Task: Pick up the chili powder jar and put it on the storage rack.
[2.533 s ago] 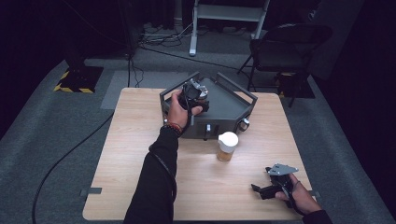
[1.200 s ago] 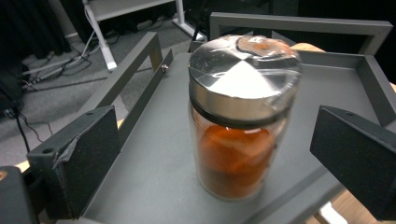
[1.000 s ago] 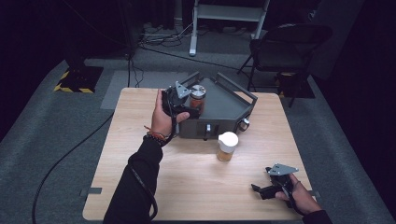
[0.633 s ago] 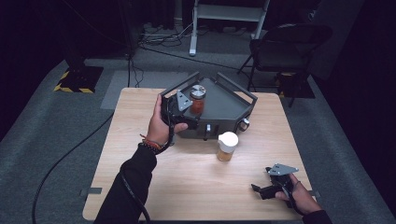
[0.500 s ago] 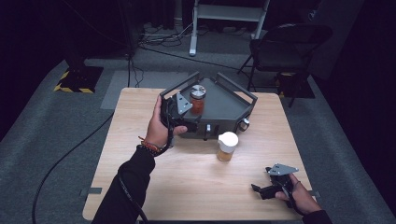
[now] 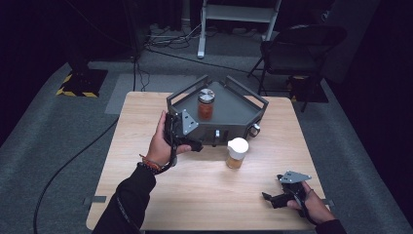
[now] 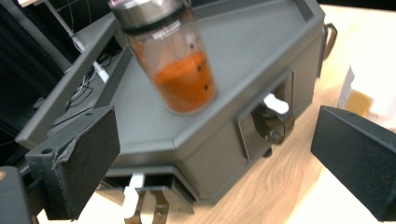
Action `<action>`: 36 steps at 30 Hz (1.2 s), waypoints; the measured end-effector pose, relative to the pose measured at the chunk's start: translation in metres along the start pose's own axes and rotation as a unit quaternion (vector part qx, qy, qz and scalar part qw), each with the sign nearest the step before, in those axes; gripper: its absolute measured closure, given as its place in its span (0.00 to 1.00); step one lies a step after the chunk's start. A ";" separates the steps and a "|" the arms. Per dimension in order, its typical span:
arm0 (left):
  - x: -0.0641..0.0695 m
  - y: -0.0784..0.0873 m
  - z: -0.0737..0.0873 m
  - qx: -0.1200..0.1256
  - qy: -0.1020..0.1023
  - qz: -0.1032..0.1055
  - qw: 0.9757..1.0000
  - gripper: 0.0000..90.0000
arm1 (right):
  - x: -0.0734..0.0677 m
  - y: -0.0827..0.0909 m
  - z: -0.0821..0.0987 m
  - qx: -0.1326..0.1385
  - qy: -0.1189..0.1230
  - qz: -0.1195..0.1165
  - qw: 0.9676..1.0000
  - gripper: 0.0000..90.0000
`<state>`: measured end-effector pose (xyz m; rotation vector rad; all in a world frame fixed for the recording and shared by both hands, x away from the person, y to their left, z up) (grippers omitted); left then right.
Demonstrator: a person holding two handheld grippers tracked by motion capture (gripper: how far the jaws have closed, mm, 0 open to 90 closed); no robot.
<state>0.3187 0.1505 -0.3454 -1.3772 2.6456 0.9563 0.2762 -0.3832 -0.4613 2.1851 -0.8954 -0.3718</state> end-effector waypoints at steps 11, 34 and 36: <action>0.014 -0.001 0.021 -0.016 -0.023 0.005 1.000 0.01 | 0.000 0.000 0.000 0.000 0.000 0.000 1.000 0.00; 0.038 -0.006 0.069 -0.070 -0.050 0.004 0.996 0.02 | 0.000 0.000 0.000 0.000 0.000 0.000 1.000 0.00; 0.040 -0.006 0.073 -0.073 -0.047 0.004 0.996 0.02 | 0.000 0.000 0.000 0.000 0.000 0.000 1.000 0.00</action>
Point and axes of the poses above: each handheld gripper's, and its own axes: y roughly backward along the jaws, z roughly out of its underside, x roughly to its right, the point moved 1 cm from there along -y, roughly forward along the jaws, and after that the axes turned 2 degrees about -x, right-handed, at the moved point
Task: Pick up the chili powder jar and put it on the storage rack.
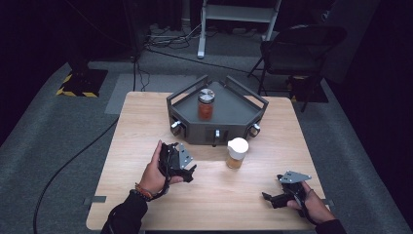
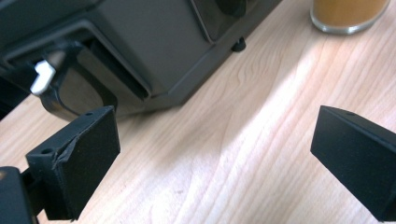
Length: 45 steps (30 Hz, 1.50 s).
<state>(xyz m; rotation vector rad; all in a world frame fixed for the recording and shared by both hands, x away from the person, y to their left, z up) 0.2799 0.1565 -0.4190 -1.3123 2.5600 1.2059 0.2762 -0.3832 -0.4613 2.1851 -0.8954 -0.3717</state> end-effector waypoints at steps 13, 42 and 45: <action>0.010 0.004 0.026 -0.034 -0.005 -0.005 0.999 0.02 | 0.000 0.000 0.000 0.000 0.000 0.000 1.000 0.00; -0.020 0.012 0.074 -0.071 0.121 0.050 0.989 0.01 | 0.000 0.000 0.000 0.000 0.000 0.000 1.000 0.00; -0.025 0.011 0.077 -0.072 0.127 0.062 0.987 0.01 | 0.000 0.000 0.000 0.000 0.000 0.000 1.000 0.00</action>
Point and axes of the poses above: each handheld gripper's, and its own axes: y roughly backward along the jaws, z roughly out of its underside, x roughly to its right, the point moved 1 cm from there along -y, roughly forward along the jaws, and after that the axes turned 2 degrees about -x, right-handed, at the moved point
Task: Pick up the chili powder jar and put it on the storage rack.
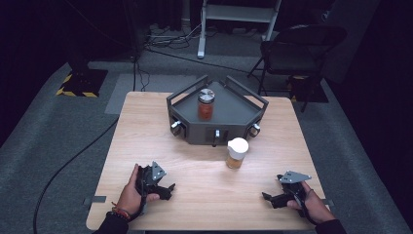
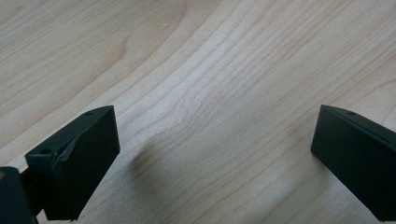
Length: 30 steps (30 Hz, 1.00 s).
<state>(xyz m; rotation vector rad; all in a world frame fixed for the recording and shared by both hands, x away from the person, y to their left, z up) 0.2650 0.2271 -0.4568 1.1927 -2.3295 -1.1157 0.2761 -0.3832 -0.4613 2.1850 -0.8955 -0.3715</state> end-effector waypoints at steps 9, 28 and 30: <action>-0.017 -0.003 0.005 0.001 0.032 0.032 0.999 0.01 | 0.000 0.000 0.000 0.000 0.000 0.000 1.000 0.00; -0.020 -0.003 0.006 0.002 0.028 0.039 0.999 0.00 | 0.001 0.000 0.000 0.000 0.002 -0.002 1.000 0.00; -0.020 -0.003 0.006 0.002 0.028 0.039 0.999 0.00 | 0.001 0.000 0.000 0.000 0.002 -0.002 1.000 0.00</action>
Point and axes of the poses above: each handheld gripper's, and its own axes: y roughly backward along the jaws, z roughly out of its underside, x roughly to its right, the point moved 1 cm from there along -y, roughly forward along the jaws, and after that the axes turned 2 degrees about -x, right-handed, at the moved point
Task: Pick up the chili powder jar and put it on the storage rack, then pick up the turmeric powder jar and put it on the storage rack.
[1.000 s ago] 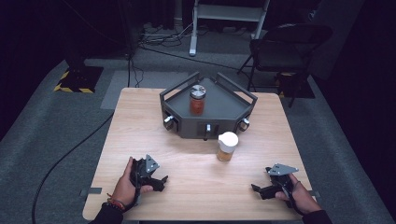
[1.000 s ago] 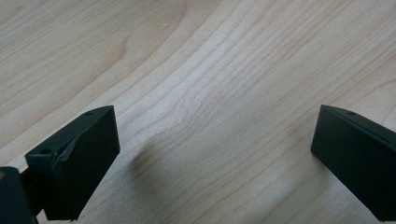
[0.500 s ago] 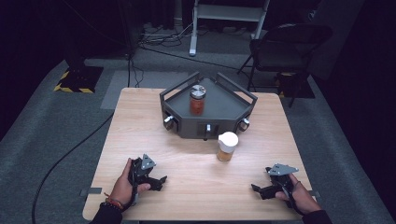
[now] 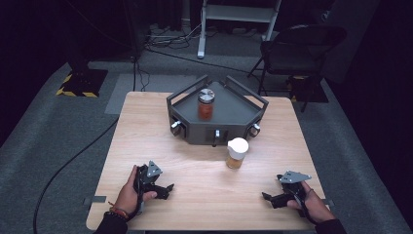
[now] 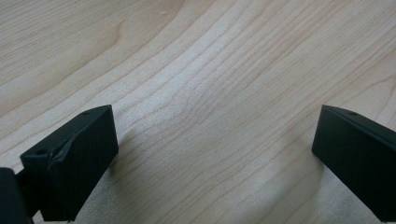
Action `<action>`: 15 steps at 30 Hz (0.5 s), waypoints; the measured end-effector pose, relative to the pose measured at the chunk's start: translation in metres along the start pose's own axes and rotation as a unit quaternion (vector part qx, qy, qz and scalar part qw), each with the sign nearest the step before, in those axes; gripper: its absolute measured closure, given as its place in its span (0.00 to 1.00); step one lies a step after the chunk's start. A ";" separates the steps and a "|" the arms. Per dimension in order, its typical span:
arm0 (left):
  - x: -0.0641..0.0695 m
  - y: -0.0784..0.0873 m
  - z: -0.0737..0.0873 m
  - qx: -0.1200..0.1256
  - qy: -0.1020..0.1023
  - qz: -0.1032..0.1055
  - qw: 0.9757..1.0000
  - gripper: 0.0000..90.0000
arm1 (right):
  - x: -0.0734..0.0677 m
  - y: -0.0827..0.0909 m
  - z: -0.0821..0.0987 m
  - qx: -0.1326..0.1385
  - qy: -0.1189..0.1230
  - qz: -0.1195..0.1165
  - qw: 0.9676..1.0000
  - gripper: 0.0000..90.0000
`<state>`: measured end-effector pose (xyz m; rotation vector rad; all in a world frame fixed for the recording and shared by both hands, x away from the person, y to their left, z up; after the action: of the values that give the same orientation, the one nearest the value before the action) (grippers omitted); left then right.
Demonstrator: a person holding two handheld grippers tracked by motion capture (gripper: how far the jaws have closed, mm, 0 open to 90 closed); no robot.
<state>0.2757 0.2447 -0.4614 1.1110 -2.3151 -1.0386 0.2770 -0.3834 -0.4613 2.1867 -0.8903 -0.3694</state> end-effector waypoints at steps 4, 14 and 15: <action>0.000 0.000 0.000 0.000 0.000 0.000 1.000 0.00 | 0.000 0.000 0.000 0.000 0.000 0.000 1.000 0.00; -0.001 0.000 0.000 0.000 -0.001 0.001 1.000 0.00 | 0.000 0.000 0.000 0.000 0.001 -0.001 1.000 0.00; -0.001 0.000 0.000 0.000 -0.001 0.001 1.000 0.00 | 0.000 0.000 0.000 0.000 0.000 -0.001 1.000 0.00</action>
<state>0.2763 0.2451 -0.4614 1.1068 -2.3182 -1.0399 0.2771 -0.3838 -0.4613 2.1877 -0.8887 -0.3691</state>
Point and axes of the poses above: each handheld gripper's, and its own axes: y roughly backward along the jaws, z roughly out of its underside, x roughly to its right, the point moved 1 cm from there along -y, roughly forward along the jaws, and after that the axes turned 2 degrees about -x, right-handed, at the moved point
